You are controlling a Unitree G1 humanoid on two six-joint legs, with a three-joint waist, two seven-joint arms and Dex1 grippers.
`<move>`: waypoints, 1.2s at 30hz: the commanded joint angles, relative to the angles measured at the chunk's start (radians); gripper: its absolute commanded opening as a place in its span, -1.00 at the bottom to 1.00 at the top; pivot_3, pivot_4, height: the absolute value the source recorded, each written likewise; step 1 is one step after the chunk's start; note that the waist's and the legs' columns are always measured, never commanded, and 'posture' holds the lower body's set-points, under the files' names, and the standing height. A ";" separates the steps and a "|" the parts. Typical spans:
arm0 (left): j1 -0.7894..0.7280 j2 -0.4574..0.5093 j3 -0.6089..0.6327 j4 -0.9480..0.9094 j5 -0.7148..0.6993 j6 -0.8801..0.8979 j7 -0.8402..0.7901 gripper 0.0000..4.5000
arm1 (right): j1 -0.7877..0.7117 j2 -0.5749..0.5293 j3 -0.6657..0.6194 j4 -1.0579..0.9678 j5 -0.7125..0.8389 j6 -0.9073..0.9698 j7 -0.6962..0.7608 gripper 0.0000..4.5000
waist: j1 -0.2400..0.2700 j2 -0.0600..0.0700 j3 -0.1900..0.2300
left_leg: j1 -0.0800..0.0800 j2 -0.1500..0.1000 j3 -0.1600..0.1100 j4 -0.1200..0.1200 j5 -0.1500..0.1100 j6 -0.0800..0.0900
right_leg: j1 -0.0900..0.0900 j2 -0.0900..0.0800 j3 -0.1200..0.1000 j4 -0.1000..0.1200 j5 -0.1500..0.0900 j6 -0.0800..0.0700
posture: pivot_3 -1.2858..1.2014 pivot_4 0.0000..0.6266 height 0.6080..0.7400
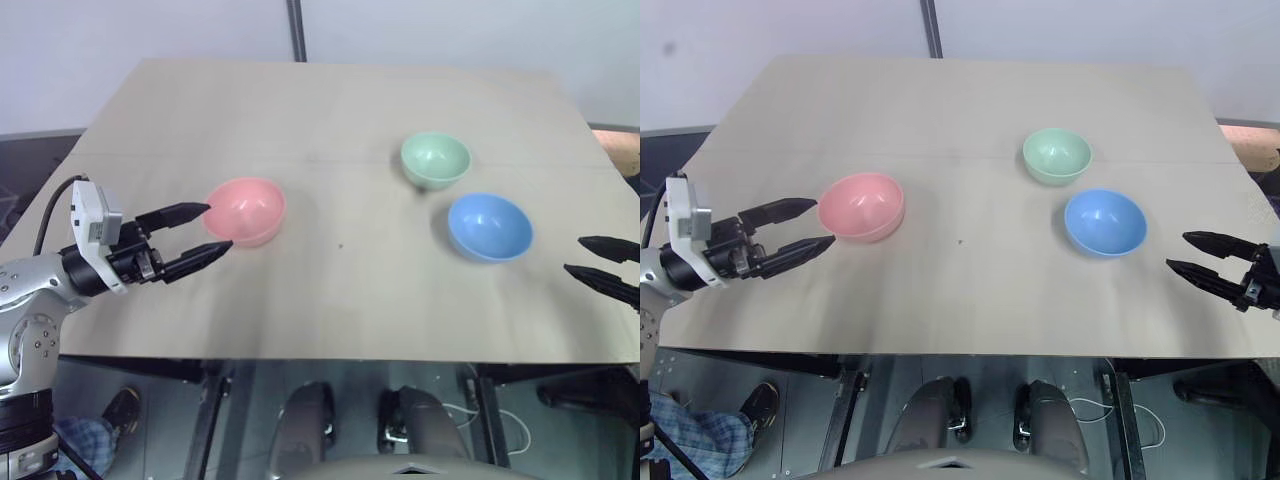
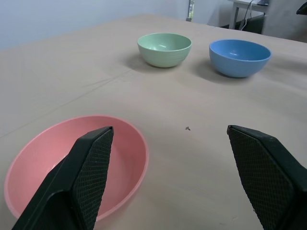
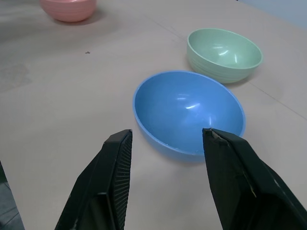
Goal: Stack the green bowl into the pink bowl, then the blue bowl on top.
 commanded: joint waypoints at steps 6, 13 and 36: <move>-0.009 0.009 0.024 -0.025 -0.010 -0.012 0.006 0.78 | -0.011 -0.019 -0.036 -0.020 0.016 -0.002 -0.003 0.14 | 0.000 0.000 0.000 | 0.000 0.000 0.000 0.000 0.000 0.000 | 0.000 0.000 0.000 0.000 0.000 0.000 | 0.03 -0.52 1.00; -0.011 0.009 0.019 -0.024 -0.009 -0.013 0.005 0.78 | -0.014 -0.022 -0.040 -0.028 0.022 0.010 -0.009 0.14 | 0.000 0.000 0.000 | 0.000 0.000 0.000 0.000 0.000 0.000 | 0.000 0.000 0.000 0.000 0.000 0.000 | 0.03 -0.52 1.00; -0.027 0.039 0.006 -0.019 -0.020 0.104 0.028 1.00 | 0.013 -0.041 -0.053 -0.079 0.042 0.161 -0.080 0.96 | 0.000 0.000 0.000 | 0.000 0.000 0.000 0.000 0.000 0.000 | 0.000 0.000 0.000 -0.001 0.000 0.000 | 0.03 -0.52 1.00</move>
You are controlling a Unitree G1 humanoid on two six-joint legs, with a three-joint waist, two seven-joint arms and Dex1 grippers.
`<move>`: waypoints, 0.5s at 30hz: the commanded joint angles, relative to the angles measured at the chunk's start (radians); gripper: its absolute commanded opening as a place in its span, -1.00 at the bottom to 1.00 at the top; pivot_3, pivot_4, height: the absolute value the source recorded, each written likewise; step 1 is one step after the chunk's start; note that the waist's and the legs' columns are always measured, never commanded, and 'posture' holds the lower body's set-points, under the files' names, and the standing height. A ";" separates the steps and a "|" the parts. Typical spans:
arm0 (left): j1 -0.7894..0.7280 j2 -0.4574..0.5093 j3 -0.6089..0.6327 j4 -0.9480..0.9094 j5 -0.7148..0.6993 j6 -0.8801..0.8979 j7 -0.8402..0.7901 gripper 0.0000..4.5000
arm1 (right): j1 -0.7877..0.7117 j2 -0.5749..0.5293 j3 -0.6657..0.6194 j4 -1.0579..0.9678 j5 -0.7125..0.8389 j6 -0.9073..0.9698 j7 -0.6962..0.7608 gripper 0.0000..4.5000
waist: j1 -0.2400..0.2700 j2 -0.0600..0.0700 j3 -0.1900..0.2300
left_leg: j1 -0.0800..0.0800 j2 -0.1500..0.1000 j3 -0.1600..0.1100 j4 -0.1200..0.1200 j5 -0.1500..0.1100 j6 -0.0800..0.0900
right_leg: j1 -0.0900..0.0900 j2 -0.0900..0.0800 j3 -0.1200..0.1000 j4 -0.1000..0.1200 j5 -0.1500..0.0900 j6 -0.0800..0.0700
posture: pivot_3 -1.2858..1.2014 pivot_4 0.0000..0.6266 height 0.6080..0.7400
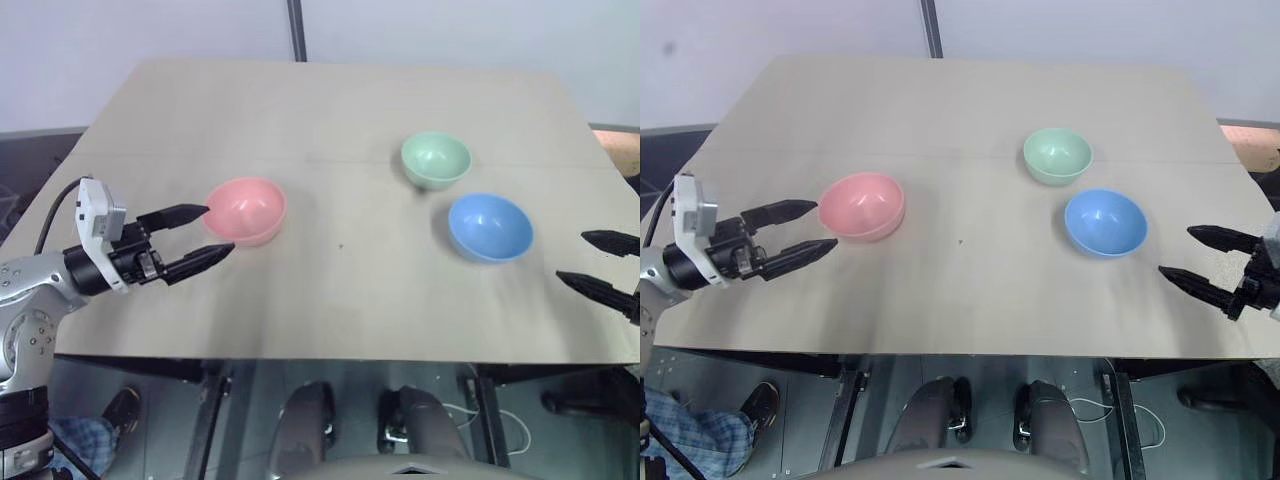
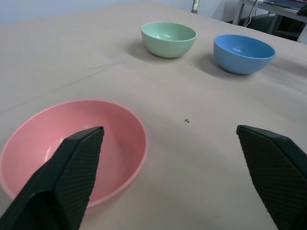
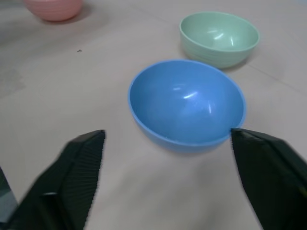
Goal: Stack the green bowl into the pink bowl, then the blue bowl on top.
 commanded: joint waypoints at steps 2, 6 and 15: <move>-0.022 0.011 0.003 -0.018 0.028 -0.033 0.022 1.00 | -0.001 -0.018 -0.050 -0.037 0.019 0.010 -0.005 0.96 | 0.000 0.000 0.000 | 0.000 0.000 0.000 0.000 0.000 0.000 | 0.000 0.000 0.000 0.000 0.000 0.000 | 0.03 -0.52 1.00; -0.036 0.026 -0.049 0.007 0.121 -0.099 0.028 1.00 | 0.025 -0.036 -0.048 -0.054 0.011 0.037 0.001 0.96 | 0.001 0.000 0.000 | 0.000 0.000 0.000 0.000 0.000 0.000 | 0.000 0.000 0.000 0.000 0.000 0.000 | 0.03 -0.52 1.00; -0.123 0.082 -0.241 0.175 0.379 -0.251 0.037 1.00 | 0.007 0.027 -0.016 -0.152 0.029 -0.095 0.046 0.96 | 0.000 0.001 0.000 | -0.001 0.000 0.000 -0.004 0.000 0.000 | 0.000 0.001 -0.001 -0.004 0.000 0.000 | 0.03 -0.52 1.00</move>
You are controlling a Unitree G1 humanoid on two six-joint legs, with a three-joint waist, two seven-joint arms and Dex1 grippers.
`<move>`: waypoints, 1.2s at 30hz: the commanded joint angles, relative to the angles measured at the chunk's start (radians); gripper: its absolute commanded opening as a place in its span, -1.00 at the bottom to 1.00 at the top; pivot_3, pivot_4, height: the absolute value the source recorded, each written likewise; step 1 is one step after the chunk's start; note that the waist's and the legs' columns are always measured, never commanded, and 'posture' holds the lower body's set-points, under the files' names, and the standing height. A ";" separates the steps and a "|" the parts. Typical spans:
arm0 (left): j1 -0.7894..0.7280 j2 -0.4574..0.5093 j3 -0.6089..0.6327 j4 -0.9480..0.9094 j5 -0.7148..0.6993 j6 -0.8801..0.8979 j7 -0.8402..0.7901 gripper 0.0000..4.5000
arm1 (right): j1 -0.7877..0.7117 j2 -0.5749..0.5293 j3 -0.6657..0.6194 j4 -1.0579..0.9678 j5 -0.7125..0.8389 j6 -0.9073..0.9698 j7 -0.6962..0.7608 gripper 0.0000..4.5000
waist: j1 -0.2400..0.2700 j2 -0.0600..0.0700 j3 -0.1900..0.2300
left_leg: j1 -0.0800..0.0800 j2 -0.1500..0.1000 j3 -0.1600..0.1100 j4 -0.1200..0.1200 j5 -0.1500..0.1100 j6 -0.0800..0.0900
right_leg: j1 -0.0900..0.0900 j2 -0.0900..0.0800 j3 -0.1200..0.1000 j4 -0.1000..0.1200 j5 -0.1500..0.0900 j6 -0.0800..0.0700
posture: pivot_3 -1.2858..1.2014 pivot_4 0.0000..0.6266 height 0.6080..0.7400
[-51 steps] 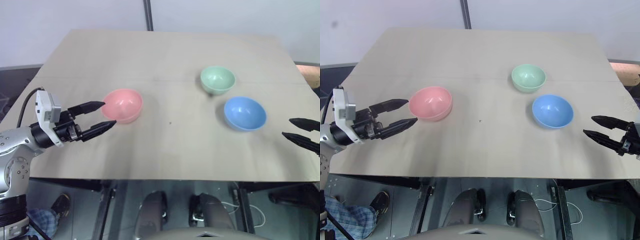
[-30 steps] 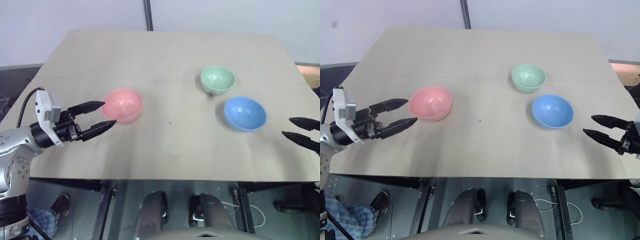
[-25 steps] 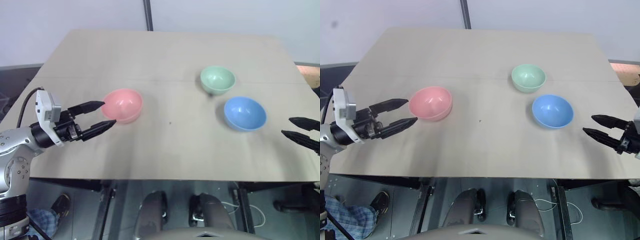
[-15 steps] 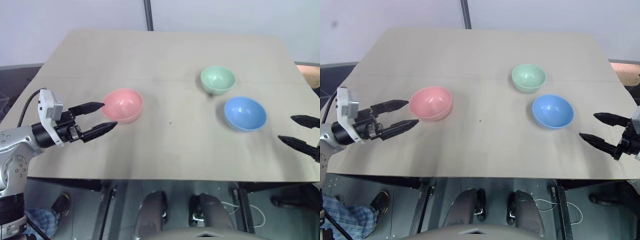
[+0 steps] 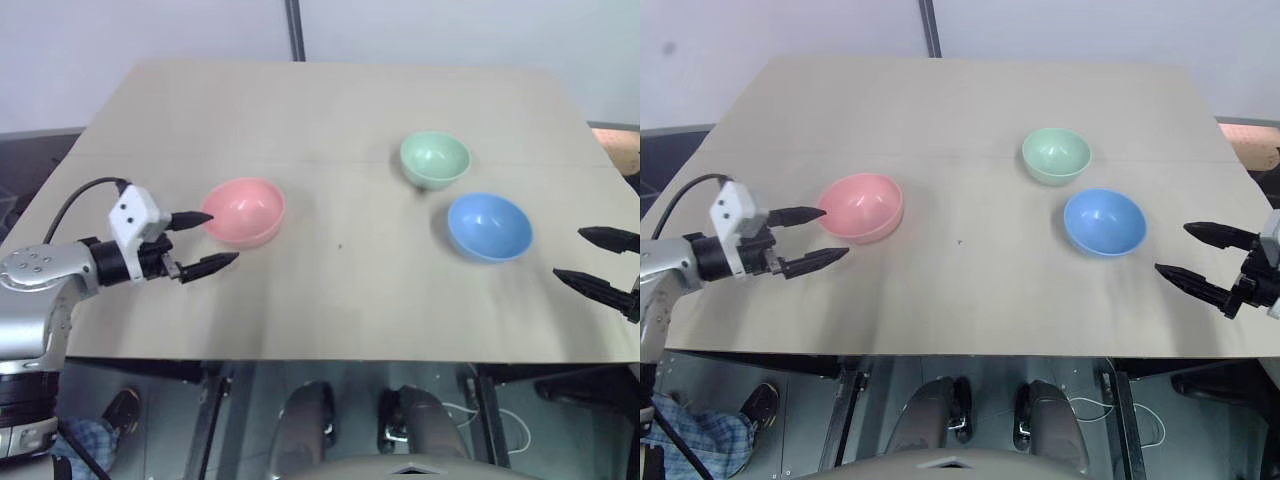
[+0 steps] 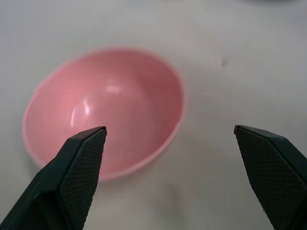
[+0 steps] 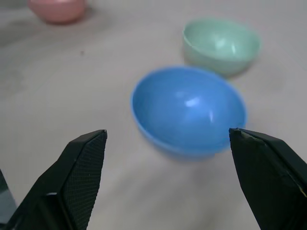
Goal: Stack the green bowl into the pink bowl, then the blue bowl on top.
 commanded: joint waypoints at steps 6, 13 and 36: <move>-0.098 0.011 -0.089 0.102 0.126 -0.155 -0.019 1.00 | -0.018 0.029 0.005 -0.137 0.094 -0.011 0.004 0.96 | 0.000 0.000 0.000 | -0.001 -0.001 0.000 -0.002 0.000 0.000 | 0.000 0.000 0.000 -0.003 0.000 0.000 | 0.03 -0.52 1.00; -0.184 0.000 -0.191 0.194 0.228 -0.269 -0.038 1.00 | -0.007 0.034 0.025 -0.133 0.079 -0.028 0.000 0.96 | 0.000 0.000 0.000 | 0.000 -0.001 0.000 -0.002 0.000 0.000 | 0.000 0.000 -0.001 -0.003 0.000 0.000 | 0.03 -0.52 1.00; -0.536 -0.007 -0.384 0.425 0.333 -0.722 -0.388 -0.97 | -0.010 0.040 0.037 -0.098 0.061 -0.059 -0.016 1.00 | 0.002 0.000 0.000 | -0.001 -0.001 0.000 0.001 0.001 -0.001 | 0.002 0.001 -0.002 -0.002 0.000 0.000 | 0.03 -0.52 1.00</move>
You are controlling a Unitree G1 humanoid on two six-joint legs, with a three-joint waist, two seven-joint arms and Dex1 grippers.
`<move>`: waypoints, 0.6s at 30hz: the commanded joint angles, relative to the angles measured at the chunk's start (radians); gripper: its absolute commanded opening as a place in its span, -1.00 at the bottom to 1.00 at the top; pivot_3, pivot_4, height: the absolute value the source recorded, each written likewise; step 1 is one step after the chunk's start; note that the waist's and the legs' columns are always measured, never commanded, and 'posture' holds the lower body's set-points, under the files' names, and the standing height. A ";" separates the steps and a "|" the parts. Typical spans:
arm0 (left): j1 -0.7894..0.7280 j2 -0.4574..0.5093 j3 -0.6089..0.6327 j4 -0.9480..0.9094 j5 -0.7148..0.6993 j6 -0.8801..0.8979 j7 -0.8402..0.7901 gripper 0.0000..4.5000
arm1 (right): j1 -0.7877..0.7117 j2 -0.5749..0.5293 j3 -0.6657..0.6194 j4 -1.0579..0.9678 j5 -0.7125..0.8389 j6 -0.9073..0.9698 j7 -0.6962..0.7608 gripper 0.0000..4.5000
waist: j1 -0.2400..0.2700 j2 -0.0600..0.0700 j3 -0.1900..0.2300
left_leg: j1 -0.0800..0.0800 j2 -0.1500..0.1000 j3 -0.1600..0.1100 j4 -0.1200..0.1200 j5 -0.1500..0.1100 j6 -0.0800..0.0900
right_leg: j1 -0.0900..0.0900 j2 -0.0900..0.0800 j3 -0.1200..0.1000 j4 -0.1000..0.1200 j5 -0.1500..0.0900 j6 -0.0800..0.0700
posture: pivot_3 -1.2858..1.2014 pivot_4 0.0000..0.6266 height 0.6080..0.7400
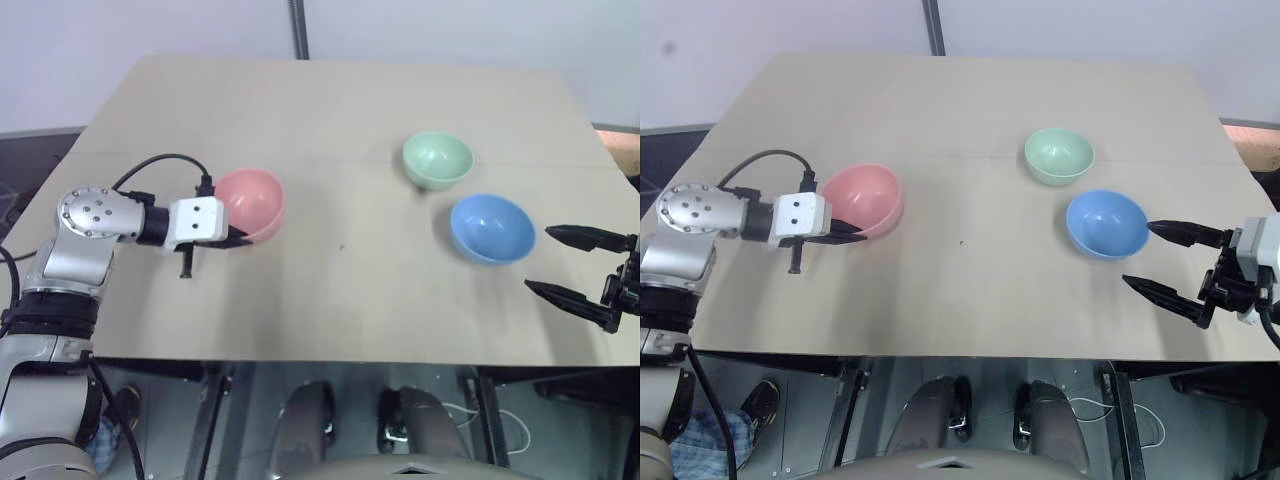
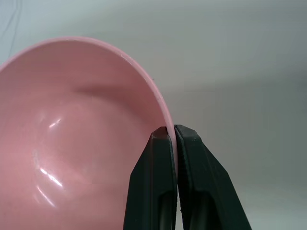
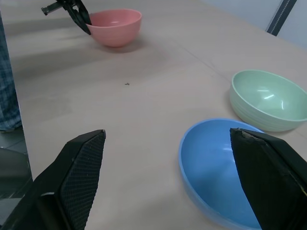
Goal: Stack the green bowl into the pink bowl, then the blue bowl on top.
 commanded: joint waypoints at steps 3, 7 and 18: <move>-0.172 -0.053 -0.086 0.107 0.050 -0.224 -0.097 -0.97 | -0.014 0.001 -0.004 0.001 0.001 -0.022 0.001 1.00 | 0.001 0.000 0.000 | -0.001 0.000 -0.001 0.002 0.000 0.000 | 0.000 0.001 -0.001 0.000 0.000 0.000 | 0.03 -0.52 1.00; -0.276 -0.132 -0.151 0.198 0.078 -0.326 -0.142 -0.97 | -0.019 -0.002 0.003 0.008 -0.002 -0.027 0.002 1.00 | 0.001 0.000 0.000 | 0.000 0.000 -0.001 0.004 0.000 0.000 | 0.002 0.003 -0.001 0.001 0.000 0.000 | 0.03 -0.52 1.00; -0.427 -0.235 -0.335 0.303 0.009 -0.467 -0.170 -0.65 | -0.053 -0.020 0.017 0.037 -0.021 -0.036 0.013 1.00 | -0.002 0.000 0.000 | 0.000 0.000 -0.001 0.005 0.001 -0.002 | 0.002 0.005 0.000 0.002 0.000 0.000 | 0.03 -0.52 1.00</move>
